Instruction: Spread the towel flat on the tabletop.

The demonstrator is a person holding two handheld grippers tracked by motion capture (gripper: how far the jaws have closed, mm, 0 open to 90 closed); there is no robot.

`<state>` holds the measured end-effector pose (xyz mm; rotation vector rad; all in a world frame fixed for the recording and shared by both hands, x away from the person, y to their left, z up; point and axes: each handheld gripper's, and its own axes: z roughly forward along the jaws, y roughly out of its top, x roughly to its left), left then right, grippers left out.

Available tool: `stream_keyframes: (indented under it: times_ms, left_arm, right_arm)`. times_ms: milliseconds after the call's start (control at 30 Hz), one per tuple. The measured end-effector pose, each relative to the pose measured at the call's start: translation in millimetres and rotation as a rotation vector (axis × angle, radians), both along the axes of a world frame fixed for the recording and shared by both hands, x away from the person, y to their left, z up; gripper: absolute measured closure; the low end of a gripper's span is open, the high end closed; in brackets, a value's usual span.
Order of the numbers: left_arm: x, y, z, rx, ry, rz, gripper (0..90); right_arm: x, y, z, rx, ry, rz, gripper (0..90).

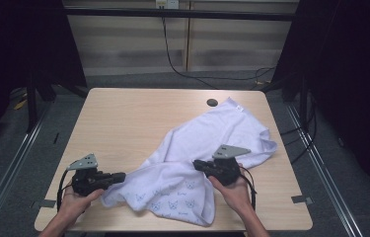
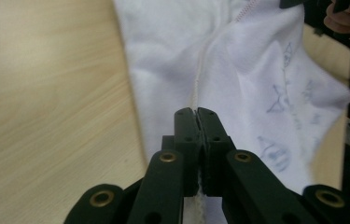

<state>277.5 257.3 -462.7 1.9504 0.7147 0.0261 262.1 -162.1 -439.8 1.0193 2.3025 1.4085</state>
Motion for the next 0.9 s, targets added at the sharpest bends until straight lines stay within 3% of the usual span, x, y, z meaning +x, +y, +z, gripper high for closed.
stream_keyframes:
  times_ms: [33, 67, 100, 133, 167, 367, 433, 500, 533, 567, 600, 633, 667, 700, 733, 767, 800, 833, 867, 900]
  left_arm:
    - [-4.6, 0.4, 2.7, -0.014, 0.000, -0.005, 87.8]
    - [-4.6, 0.4, 2.7, -0.014, 0.000, -0.005, 87.8]
    - [-18.6, -0.4, 6.5, -0.023, -0.012, -0.035, 87.8]
    - [-18.6, -0.4, 6.5, -0.023, -0.012, -0.035, 87.8]
    - [-35.6, -2.5, 4.7, -0.013, -0.012, -0.076, 87.7]
    - [-74.7, -1.9, -4.6, 0.015, 0.038, -0.169, 87.0]
    - [-83.1, 3.2, -4.6, 0.031, 0.025, -0.166, 85.8]
    - [-85.4, 7.8, -3.7, 0.020, 0.037, -0.173, 82.9]
    - [-83.1, 15.3, -0.9, 0.002, 0.030, -0.149, 81.2]
    - [-83.1, 15.3, -0.9, 0.002, 0.030, -0.149, 75.9]
    - [-79.3, 18.1, 0.9, -0.025, 0.035, -0.136, 75.9]
    - [-68.0, 21.0, 5.4, -0.041, 0.013, -0.115, 74.2]
    - [-68.0, 21.0, 5.4, -0.041, 0.013, -0.115, 73.6]
    - [-56.5, 20.3, 7.2, -0.038, 0.007, -0.102, 73.6]
    - [-48.5, 18.8, 7.4, -0.038, 0.012, -0.097, 72.1]
    - [-26.2, 10.2, 5.5, -0.024, 0.019, -0.069, 71.3]
    - [-26.2, 10.2, 5.5, -0.024, 0.019, -0.069, 71.1]
    - [-14.6, 4.2, 3.0, -0.014, 0.032, -0.059, 71.1]
    - [7.2, -11.2, -3.0, 0.037, 0.043, -0.048, 70.8]
    - [17.1, -19.7, -6.6, 0.051, 0.056, -0.049, 70.8]
  right_arm:
    - [-10.6, -4.7, 5.6, 0.010, -0.010, 0.007, 86.7]
    - [-10.6, -4.7, 5.6, 0.010, -0.010, 0.007, 86.7]
    - [-36.8, -16.1, 12.2, 0.048, -0.027, 0.021, 86.7]
    - [-36.8, -16.1, 12.2, 0.048, -0.027, 0.021, 86.7]
    - [-58.9, -22.5, 11.0, 0.052, -0.024, 0.034, 86.6]
    - [-120.8, -32.4, -13.9, 0.025, 0.041, 0.075, 85.1]
    - [-138.9, -34.2, -19.1, 0.019, 0.065, 0.080, 81.5]
    - [-143.1, -35.7, -19.3, 0.025, 0.071, 0.082, 79.7]
    - [-149.6, -39.8, -17.0, 0.054, 0.060, 0.077, 71.6]
    - [-149.6, -39.8, -17.0, 0.054, 0.060, 0.077, 71.6]
    - [-148.2, -41.3, -15.1, 0.064, 0.056, 0.066, 70.3]
    - [-139.5, -44.0, -11.9, 0.070, 0.038, 0.047, 67.1]
    - [-139.5, -44.0, -11.9, 0.070, 0.038, 0.047, 67.1]
    - [-131.9, -45.1, -11.7, 0.068, 0.032, 0.032, 65.2]
    - [-112.3, -45.6, -14.2, 0.037, 0.038, -0.004, 61.0]
    - [-101.4, -45.2, -16.7, 0.021, 0.052, -0.008, 60.1]
    - [-101.4, -45.2, -16.7, 0.021, 0.052, -0.008, 60.1]
    - [-90.0, -44.8, -19.9, 0.008, 0.055, -0.017, 58.9]
    - [-67.3, -44.0, -26.9, -0.012, 0.079, -0.032, 57.6]
    - [-56.9, -43.7, -30.3, -0.020, 0.088, -0.047, 56.8]
